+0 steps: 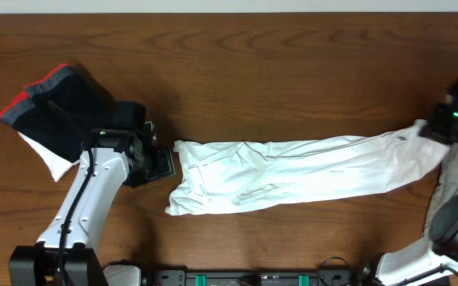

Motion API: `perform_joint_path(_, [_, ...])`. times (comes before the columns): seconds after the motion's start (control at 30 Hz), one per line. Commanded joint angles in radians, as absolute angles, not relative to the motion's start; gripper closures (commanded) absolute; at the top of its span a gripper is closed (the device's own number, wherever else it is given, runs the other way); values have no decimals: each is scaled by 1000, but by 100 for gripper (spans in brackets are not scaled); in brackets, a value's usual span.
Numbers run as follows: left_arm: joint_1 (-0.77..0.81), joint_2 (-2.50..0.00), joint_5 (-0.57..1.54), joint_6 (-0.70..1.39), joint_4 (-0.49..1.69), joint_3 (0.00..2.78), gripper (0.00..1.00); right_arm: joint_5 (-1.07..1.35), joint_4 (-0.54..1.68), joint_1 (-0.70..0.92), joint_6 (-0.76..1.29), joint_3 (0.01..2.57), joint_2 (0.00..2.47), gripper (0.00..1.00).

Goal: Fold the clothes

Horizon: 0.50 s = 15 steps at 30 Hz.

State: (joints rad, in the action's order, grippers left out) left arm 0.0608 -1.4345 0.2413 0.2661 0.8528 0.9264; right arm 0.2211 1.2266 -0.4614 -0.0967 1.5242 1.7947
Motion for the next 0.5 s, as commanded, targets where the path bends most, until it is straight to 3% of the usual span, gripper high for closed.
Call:
perform_joint_path(0.0, [60, -1428, 251, 268, 855, 943, 40, 147, 1282, -339, -38, 1541, 1766, 99])
perform_joint_path(0.47, [60, -1428, 251, 268, 855, 943, 41, 91, 1357, 115, 117, 1521, 1768, 99])
